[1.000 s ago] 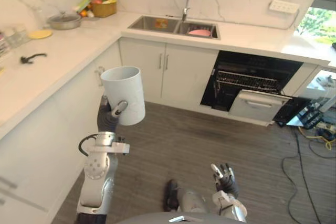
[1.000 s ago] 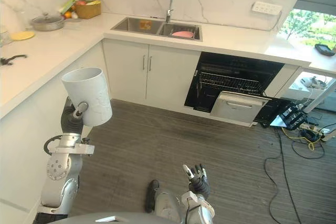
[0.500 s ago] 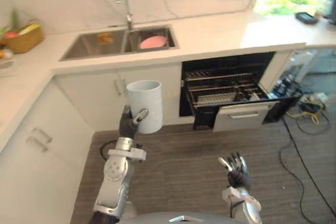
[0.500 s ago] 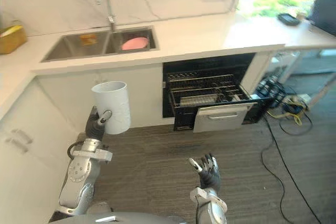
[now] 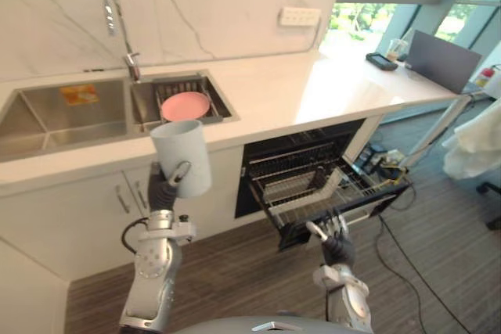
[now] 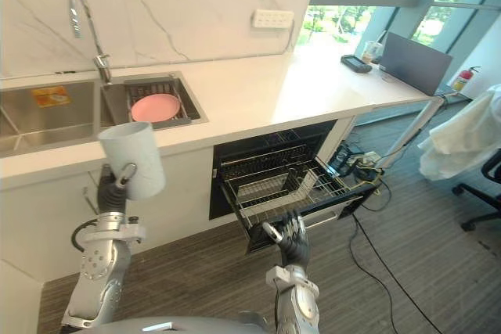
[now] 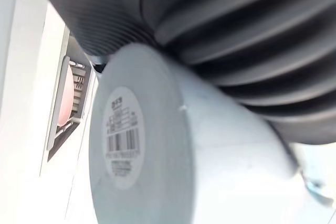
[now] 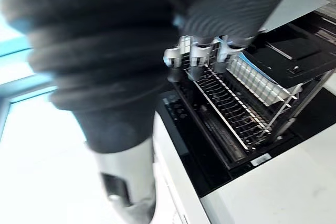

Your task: Walk over to the sink, pick up the cup, carry it to the dishwasher, place the cup inside the dishwasher, then close the dishwasher door

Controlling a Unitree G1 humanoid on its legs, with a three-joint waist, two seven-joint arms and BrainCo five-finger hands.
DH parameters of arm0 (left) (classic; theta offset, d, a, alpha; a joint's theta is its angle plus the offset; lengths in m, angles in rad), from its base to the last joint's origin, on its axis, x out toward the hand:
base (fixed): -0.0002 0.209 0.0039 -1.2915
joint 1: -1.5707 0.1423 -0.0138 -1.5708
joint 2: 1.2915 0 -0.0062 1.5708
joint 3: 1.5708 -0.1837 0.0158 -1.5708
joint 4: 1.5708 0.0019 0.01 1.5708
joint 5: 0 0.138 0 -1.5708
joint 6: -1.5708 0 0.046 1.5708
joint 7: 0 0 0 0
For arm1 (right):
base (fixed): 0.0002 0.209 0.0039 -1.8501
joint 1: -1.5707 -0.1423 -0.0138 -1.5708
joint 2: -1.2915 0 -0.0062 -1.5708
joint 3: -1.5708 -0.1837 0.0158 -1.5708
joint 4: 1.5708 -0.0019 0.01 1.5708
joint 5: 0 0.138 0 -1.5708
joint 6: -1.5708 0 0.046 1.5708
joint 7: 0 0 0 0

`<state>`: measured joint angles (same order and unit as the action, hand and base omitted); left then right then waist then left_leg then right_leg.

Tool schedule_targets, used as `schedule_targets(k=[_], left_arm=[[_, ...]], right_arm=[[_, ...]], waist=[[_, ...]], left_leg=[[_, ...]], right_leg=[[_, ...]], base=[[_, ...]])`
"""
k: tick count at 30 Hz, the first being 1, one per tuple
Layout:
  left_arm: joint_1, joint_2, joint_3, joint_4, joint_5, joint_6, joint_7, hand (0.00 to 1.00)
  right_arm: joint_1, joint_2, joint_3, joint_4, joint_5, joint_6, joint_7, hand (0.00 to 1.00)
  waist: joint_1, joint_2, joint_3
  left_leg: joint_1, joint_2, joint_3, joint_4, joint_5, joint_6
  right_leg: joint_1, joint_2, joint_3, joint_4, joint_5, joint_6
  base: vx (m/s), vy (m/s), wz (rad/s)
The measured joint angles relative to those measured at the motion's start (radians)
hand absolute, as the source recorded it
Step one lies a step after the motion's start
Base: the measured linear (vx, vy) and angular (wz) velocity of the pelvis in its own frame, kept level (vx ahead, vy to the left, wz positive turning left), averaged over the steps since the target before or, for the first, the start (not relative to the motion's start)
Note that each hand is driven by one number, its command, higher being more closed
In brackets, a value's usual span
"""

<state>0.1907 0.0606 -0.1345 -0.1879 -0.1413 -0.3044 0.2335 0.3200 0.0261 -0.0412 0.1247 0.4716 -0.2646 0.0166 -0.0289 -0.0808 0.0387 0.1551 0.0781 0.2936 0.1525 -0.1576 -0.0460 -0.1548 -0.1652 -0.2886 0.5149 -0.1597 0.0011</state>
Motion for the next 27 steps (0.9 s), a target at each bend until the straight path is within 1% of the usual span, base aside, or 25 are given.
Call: schedule_targets(k=[1, 2, 4, 5, 8, 10, 11, 12, 13, 14, 15, 16, 17, 18, 19, 20, 21, 22, 23, 24, 25, 26, 27], left_arm=[[0.002, -0.001, 0.021, 0.037, 0.015, -0.001, 0.029, 1.00], [0.003, -0.002, 0.023, 0.053, 0.028, -0.001, 0.055, 1.00], [0.001, -0.010, 0.022, 0.053, 0.032, -0.003, 0.081, 1.00], [0.000, -0.024, 0.022, 0.053, 0.042, -0.008, 0.099, 1.00], [-0.010, -0.030, 0.022, 0.052, 0.068, -0.025, 0.139, 1.00], [-0.024, -0.031, 0.023, 0.053, 0.069, -0.028, 0.160, 1.00], [-0.031, -0.030, 0.023, 0.054, 0.069, -0.034, 0.166, 1.00], [-0.034, -0.031, 0.023, 0.054, 0.071, -0.042, 0.176, 1.00], [-0.033, -0.037, 0.022, 0.054, 0.074, -0.052, 0.186, 1.00], [-0.026, -0.033, 0.027, 0.055, 0.079, -0.064, 0.208, 1.00], [-0.020, -0.030, 0.026, 0.054, 0.086, -0.065, 0.218, 1.00], [-0.003, -0.037, 0.021, 0.050, 0.088, -0.072, 0.227, 1.00], [0.012, -0.043, 0.020, 0.051, 0.088, -0.074, 0.233, 1.00], [0.020, -0.046, 0.027, 0.055, 0.088, -0.075, 0.232, 1.00], [0.029, -0.041, 0.024, 0.081, 0.088, -0.087, 0.229, 1.00], [0.029, -0.039, 0.023, 0.093, 0.090, -0.093, 0.226, 1.00], [0.028, -0.040, 0.022, 0.104, 0.102, -0.100, 0.221, 1.00], [0.027, -0.041, 0.009, 0.104, 0.107, -0.101, 0.221, 1.00], [0.027, -0.040, -0.001, 0.104, 0.107, -0.101, 0.221, 1.00], [0.027, -0.042, -0.024, 0.105, 0.107, -0.101, 0.221, 1.00], [0.026, -0.044, -0.027, 0.105, 0.107, -0.100, 0.221, 1.00], [0.023, -0.048, -0.027, 0.104, 0.107, -0.100, 0.220, 1.00], [0.019, -0.047, -0.023, 0.105, 0.105, -0.100, 0.219, 1.00]], right_arm=[[-0.022, -0.013, -0.003, 0.005, -0.007, -0.003, 0.002, 0.00], [-0.033, -0.033, -0.002, -0.022, -0.007, -0.013, 0.002, 0.00], [-0.032, -0.049, -0.004, -0.061, -0.006, -0.018, 0.000, 0.00], [-0.033, -0.058, -0.009, -0.081, -0.006, -0.018, -0.003, 0.00], [-0.031, -0.054, -0.013, -0.144, -0.004, -0.022, -0.005, 0.00], [-0.030, -0.051, -0.016, -0.179, 0.007, -0.037, -0.001, 0.00], [-0.031, -0.051, -0.019, -0.197, 0.016, -0.039, 0.004, 0.00], [-0.031, -0.051, -0.020, -0.210, 0.029, -0.039, 0.009, 0.00], [-0.030, -0.051, -0.019, -0.226, 0.043, -0.036, 0.017, 0.00], [-0.029, -0.044, -0.004, -0.247, 0.053, -0.036, 0.037, 0.00], [-0.026, -0.038, 0.003, -0.256, 0.053, -0.035, 0.045, 0.00], [-0.015, -0.039, 0.015, -0.294, 0.053, -0.034, 0.062, 0.00], [-0.014, -0.048, 0.019, -0.331, 0.051, -0.034, 0.079, 0.00], [-0.017, -0.051, 0.019, -0.337, 0.051, -0.035, 0.089, 0.00], [-0.022, -0.053, 0.018, -0.335, 0.051, -0.035, 0.094, 0.00], [-0.023, -0.055, 0.018, -0.335, 0.051, -0.035, 0.095, 0.00], [-0.026, -0.056, 0.005, -0.335, 0.051, -0.036, 0.097, 0.00], [-0.027, -0.058, -0.005, -0.334, 0.052, -0.036, 0.097, 0.00], [-0.027, -0.062, -0.004, -0.333, 0.052, -0.037, 0.097, 0.00], [-0.033, -0.085, -0.001, -0.317, 0.052, -0.037, 0.098, 0.00], [-0.041, -0.097, -0.002, -0.300, 0.052, -0.037, 0.098, 0.00], [-0.053, -0.120, -0.002, -0.281, 0.052, -0.037, 0.089, 0.00], [-0.071, -0.147, -0.002, -0.251, 0.051, -0.037, 0.066, 0.00]], waist=[[0.004, 0.003, -0.003], [0.002, 0.030, 0.008], [0.001, 0.064, 0.027], [-0.002, 0.076, 0.028], [-0.006, 0.083, 0.031], [-0.013, 0.079, 0.037], [-0.017, 0.079, 0.039], [-0.018, 0.094, 0.048], [-0.018, 0.093, 0.053], [-0.009, 0.100, 0.078], [-0.009, 0.092, 0.085], [-0.004, 0.098, 0.089], [-0.003, 0.121, 0.096], [-0.003, 0.121, 0.099], [0.002, 0.119, 0.102], [0.004, 0.117, 0.101], [0.000, 0.109, 0.100], [-0.006, 0.097, 0.101], [-0.007, 0.093, 0.101], [-0.012, 0.092, 0.099], [-0.015, 0.097, 0.096], [-0.022, 0.114, 0.087], [-0.020, 0.129, 0.080]], left_leg=[[0.006, 0.008, 0.009, 0.001, -0.010, -0.008], [-0.001, 0.020, 0.007, 0.003, -0.024, -0.002], [0.002, 0.027, 0.006, 0.003, -0.038, 0.000], [0.005, 0.028, 0.005, 0.002, -0.045, 0.009], [0.016, 0.029, 0.014, 0.008, -0.073, 0.009], [0.016, 0.029, 0.025, 0.028, -0.085, 0.012], [0.011, 0.031, 0.025, 0.043, -0.092, 0.020], [0.008, 0.036, 0.027, 0.056, -0.104, 0.012], [0.016, 0.042, 0.035, 0.071, -0.115, 0.001], [0.001, 0.054, 0.037, 0.166, -0.129, -0.017], [-0.029, 0.065, 0.032, 0.258, -0.131, -0.019], [-0.116, 0.102, 0.005, 0.469, -0.118, -0.008], [-0.186, 0.134, -0.035, 0.627, -0.081, -0.003], [-0.213, 0.142, -0.051, 0.681, -0.063, 0.005], [-0.225, 0.139, -0.060, 0.674, -0.088, 0.019], [-0.219, 0.135, -0.066, 0.623, -0.105, 0.026], [-0.213, 0.119, -0.105, 0.497, -0.127, 0.034], [-0.204, 0.102, -0.146, 0.356, -0.124, 0.032], [-0.201, 0.094, -0.169, 0.287, -0.110, 0.026], [-0.186, 0.078, -0.221, 0.136, -0.054, -0.003], [-0.184, 0.078, -0.232, 0.091, -0.033, -0.012], [-0.181, 0.081, -0.238, 0.043, -0.009, -0.024], [-0.183, 0.067, -0.220, 0.042, 0.087, -0.086]], right_leg=[[0.017, 0.012, 0.002, -0.036, -0.017, -0.008], [0.043, 0.036, 0.011, -0.105, -0.009, 0.000], [0.049, 0.066, 0.034, -0.148, 0.011, 0.004], [0.047, 0.083, 0.056, -0.164, 0.021, 0.005], [0.040, 0.102, 0.098, -0.183, 0.034, 0.012], [0.047, 0.103, 0.115, -0.195, 0.048, 0.021], [0.048, 0.101, 0.115, -0.200, 0.051, 0.026], [0.049, 0.101, 0.114, -0.202, 0.048, 0.032], [0.058, 0.103, 0.114, -0.204, 0.037, 0.028], [0.081, 0.098, 0.115, -0.212, 0.025, 0.031], [0.093, 0.095, 0.119, -0.214, 0.023, 0.034], [0.112, 0.100, 0.122, -0.224, 0.023, 0.034], [0.131, 0.113, 0.137, -0.234, 0.023, 0.032], [0.140, 0.112, 0.153, -0.244, 0.026, 0.028], [0.155, 0.105, 0.185, -0.266, 0.028, 0.028], [0.157, 0.098, 0.200, -0.272, 0.031, 0.027], [0.156, 0.080, 0.232, -0.283, 0.035, 0.031], [0.151, 0.052, 0.269, -0.291, 0.040, 0.039], [0.150, 0.037, 0.284, -0.296, 0.040, 0.045], [0.154, 0.001, 0.318, -0.309, 0.032, 0.068], [0.153, -0.009, 0.324, -0.317, 0.031, 0.082], [0.153, -0.020, 0.332, -0.330, 0.035, 0.110], [0.160, -0.042, 0.342, -0.348, 0.049, 0.153]], base=[[0.23, -0.065, -0.82], [0.16, -0.057, -0.66], [0.08, 0.014, -0.54], [0.06, 0.028, -0.55], [0.02, 0.067, -0.57], [0.01, 0.080, -0.24], [0.00, 0.091, -0.04], [0.00, 0.070, 0.01], [0.02, 0.069, -0.05], [-0.01, 0.071, -0.10], [-0.04, 0.021, -0.11], [-0.03, 0.052, -0.16], [0.02, 0.064, -0.23], [0.09, 0.158, -0.46], [0.09, 0.125, -0.54], [0.11, 0.142, -0.66], [0.10, 0.159, -0.58], [0.09, 0.181, -0.51], [0.12, 0.303, -0.55], [0.10, 0.292, -0.44], [0.10, 0.316, -0.46], [0.10, 0.302, -0.44], [0.19, 0.498, -0.53]])
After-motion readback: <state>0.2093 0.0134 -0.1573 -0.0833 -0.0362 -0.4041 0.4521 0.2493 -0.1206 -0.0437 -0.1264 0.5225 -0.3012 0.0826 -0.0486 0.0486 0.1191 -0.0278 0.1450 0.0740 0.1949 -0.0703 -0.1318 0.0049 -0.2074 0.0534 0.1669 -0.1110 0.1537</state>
